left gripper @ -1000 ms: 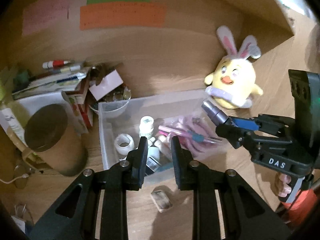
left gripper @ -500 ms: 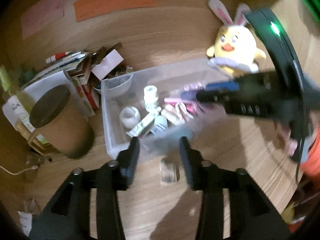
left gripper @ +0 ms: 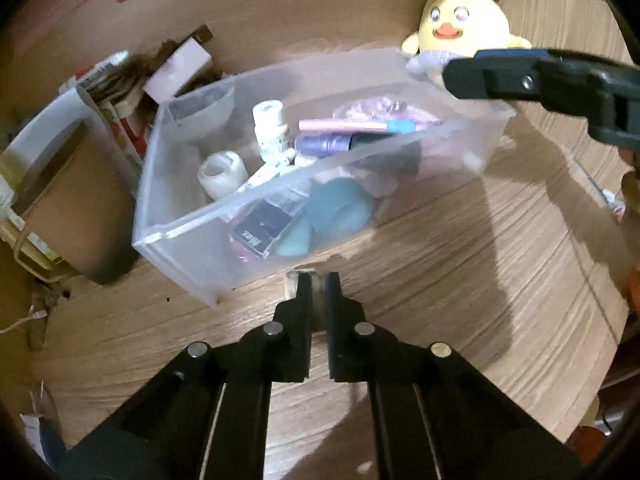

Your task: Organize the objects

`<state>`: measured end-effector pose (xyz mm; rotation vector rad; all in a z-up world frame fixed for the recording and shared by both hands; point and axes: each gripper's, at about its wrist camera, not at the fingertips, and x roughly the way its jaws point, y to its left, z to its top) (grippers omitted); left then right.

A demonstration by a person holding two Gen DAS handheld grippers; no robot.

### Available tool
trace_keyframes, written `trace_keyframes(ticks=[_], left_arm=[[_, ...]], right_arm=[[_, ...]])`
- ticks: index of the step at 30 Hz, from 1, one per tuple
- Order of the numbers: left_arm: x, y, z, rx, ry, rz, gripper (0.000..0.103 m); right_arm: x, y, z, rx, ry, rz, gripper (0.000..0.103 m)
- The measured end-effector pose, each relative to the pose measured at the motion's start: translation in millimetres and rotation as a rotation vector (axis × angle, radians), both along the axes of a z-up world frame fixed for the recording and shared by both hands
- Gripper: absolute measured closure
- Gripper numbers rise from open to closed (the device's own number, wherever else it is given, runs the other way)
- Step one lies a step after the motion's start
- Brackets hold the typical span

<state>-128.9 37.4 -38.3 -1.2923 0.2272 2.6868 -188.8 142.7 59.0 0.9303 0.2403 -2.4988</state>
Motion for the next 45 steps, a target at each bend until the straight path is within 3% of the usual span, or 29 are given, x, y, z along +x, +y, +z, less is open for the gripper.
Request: trace_keyframes(ticks=[7,8,10,12,16,18,19,20,23,26,31,37,45], left_arm=[[17,0,36,0.007,0.099,-0.032,0.097],[16,1,34,-0.002,0.092,-0.037,0.093],[9,0,23,-0.019,0.050,-0.031,0.073],[4,-1,9,-0.030,0.011,-0.019,0.064],[-6,-2,-16,-0.038,-0.066,-0.003,0.064],[-10,-3,-18,-0.029,-0.058,0.003,0.065],[-11,-4,-17,-0.020,-0.061,0.005,0.075],[-13,-5,-16,-0.014,-0.062,0.009,0.080],[-11,-6,-10,0.014,-0.052,0.003,0.080],[0,-4,2,0.028,-0.015,-0.008,0.080],[19,-1,46,0.075,0.099,-0.022,0.080],[4,-11,84,0.110,0.192,0.031,0.080],[-35,-15,58,0.106,0.127,0.067,0.080]], right_arm=[[16,11,16,-0.054,0.061,-0.019,0.033],[18,13,17,-0.061,0.065,-0.019,0.033],[22,16,19,-0.076,0.068,-0.017,0.031],[27,19,20,-0.089,0.068,-0.012,0.024],[36,22,17,-0.088,0.073,-0.009,0.022],[39,23,15,-0.090,0.072,-0.007,0.022],[39,23,15,-0.092,0.069,-0.005,0.022],[40,23,13,-0.095,0.065,-0.004,0.022],[42,23,10,-0.100,0.060,-0.003,0.022],[43,23,8,-0.102,0.059,-0.002,0.022],[42,23,6,-0.108,0.055,-0.006,0.022],[42,22,1,-0.128,0.043,-0.017,0.022],[46,21,-4,-0.150,0.033,-0.024,0.022]])
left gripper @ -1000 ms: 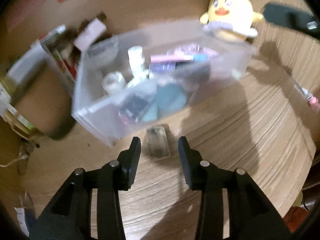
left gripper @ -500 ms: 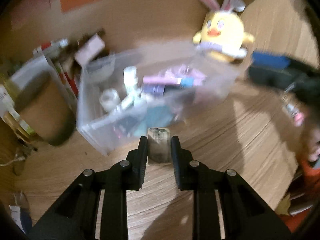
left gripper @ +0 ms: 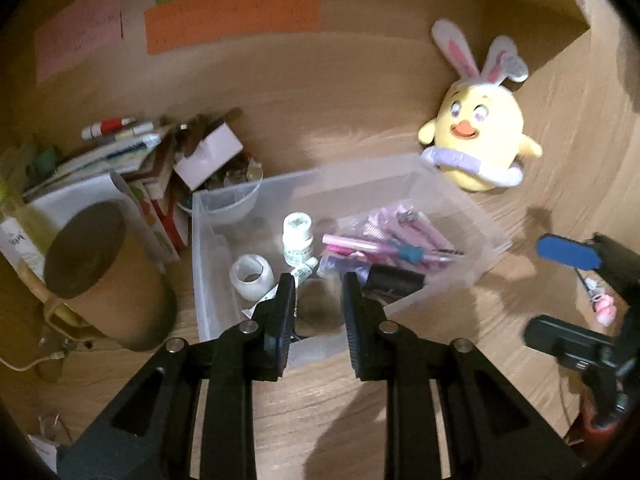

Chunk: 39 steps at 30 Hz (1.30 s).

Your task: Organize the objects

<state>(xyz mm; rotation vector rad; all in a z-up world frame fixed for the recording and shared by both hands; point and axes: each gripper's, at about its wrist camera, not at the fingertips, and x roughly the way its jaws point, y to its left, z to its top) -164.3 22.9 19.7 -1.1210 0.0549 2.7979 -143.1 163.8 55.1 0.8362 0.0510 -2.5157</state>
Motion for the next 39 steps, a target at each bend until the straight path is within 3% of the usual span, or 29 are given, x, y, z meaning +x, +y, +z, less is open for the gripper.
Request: trace_keyframes(ticks=[3,7,13,19,24,39], left_arm=[[3,-1,-3,0.019,-0.005,-0.004,0.077],[19,0,5,0.031,0.048,-0.009,0.054],[49,0,18,0.054,0.130,0.004,0.037],[71,1,18,0.053,0.183,0.039,0.013],[79,5,14,0.028,0.207,0.059,0.008],[82,-1,7,0.061,0.183,0.070,0.008]], right_arm=[[0,0,0,0.004,0.001,-0.006,0.022],[1,-1,2,0.022,0.016,-0.017,0.022],[1,-2,-1,0.019,0.011,-0.025,0.021],[3,-4,-3,0.028,0.015,-0.046,0.019],[5,-1,-4,0.012,0.009,-0.061,0.015],[11,-2,-7,0.005,0.000,-0.059,0.014]])
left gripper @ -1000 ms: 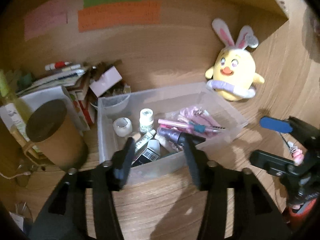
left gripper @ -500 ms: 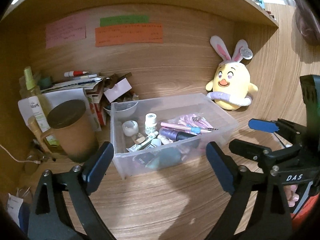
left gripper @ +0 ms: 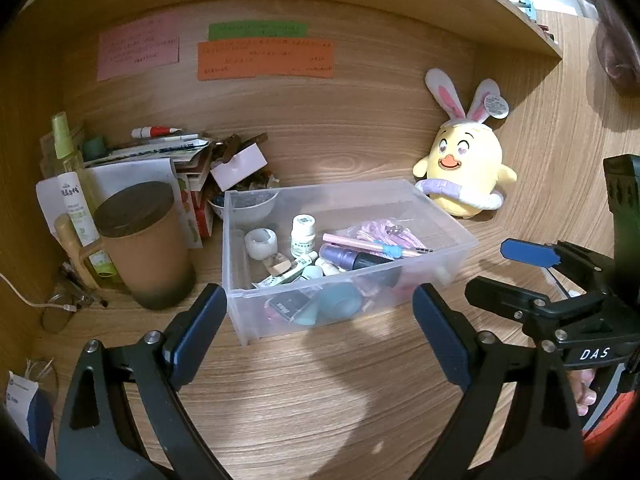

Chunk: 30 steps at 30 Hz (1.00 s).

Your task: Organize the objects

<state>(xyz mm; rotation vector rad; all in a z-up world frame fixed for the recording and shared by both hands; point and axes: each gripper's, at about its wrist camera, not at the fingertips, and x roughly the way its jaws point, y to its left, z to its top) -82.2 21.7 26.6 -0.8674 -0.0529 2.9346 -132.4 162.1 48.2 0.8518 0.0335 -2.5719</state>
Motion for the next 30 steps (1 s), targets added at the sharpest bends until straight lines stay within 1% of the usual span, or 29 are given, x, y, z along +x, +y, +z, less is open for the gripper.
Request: trace_keyframes(ticks=[20,24,30], left_arm=[[0.7,3.3,0.4,-0.001,0.002,-0.013,0.008],[0.8,5.4,0.8,-0.017,0.011,-0.001,0.003],[0.3,6.6,-0.2,-0.014,0.011,0.002,0.003]], right_arm=[[0.2,0.0,-1.1,-0.003,-0.009,0.004,0.013],[1.3,-2.4,-3.1,0.000,-0.015,0.002,0.013],[1.3,-1.8,-4.4,-0.009,-0.023,-0.005,0.013]])
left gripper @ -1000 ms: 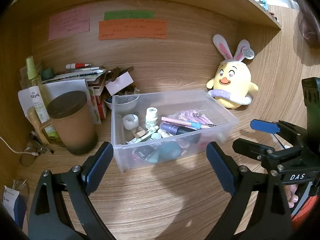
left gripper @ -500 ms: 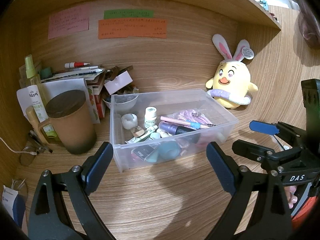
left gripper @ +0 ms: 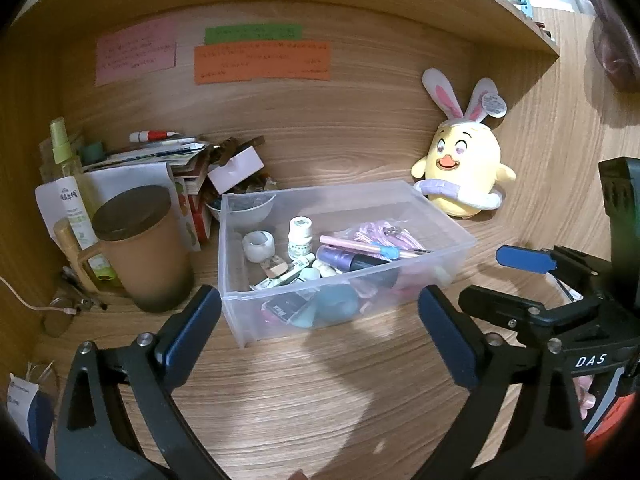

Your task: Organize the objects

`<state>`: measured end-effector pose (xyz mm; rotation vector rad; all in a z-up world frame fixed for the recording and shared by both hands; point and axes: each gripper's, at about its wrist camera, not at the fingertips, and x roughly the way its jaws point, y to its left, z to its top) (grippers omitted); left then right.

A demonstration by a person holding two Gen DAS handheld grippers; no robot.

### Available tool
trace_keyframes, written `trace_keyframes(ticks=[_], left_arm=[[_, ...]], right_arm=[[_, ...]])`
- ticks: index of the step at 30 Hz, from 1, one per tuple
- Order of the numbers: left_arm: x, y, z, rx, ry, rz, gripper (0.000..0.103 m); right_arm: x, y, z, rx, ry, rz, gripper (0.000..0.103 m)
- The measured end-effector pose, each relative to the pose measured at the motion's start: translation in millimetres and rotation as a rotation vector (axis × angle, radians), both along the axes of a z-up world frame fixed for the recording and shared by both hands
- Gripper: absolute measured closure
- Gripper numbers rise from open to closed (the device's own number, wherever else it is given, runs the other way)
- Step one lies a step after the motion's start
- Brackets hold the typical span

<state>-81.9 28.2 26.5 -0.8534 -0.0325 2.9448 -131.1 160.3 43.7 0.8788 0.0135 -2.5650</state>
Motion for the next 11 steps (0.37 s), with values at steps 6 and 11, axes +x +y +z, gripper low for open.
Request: trace_keyframes(ticks=[6,11], left_arm=[[-0.3,2.5,-2.1,0.007,-0.005,-0.040,0.003],[-0.6,4.2,-2.0,0.024,-0.006,-0.056,0.003]], right_arm=[[-1.1,1.6,-3.0,-0.010,-0.014,-0.011,0.013],[-3.9,5.1,-4.7,-0.017,-0.022,-0.020,0.013]])
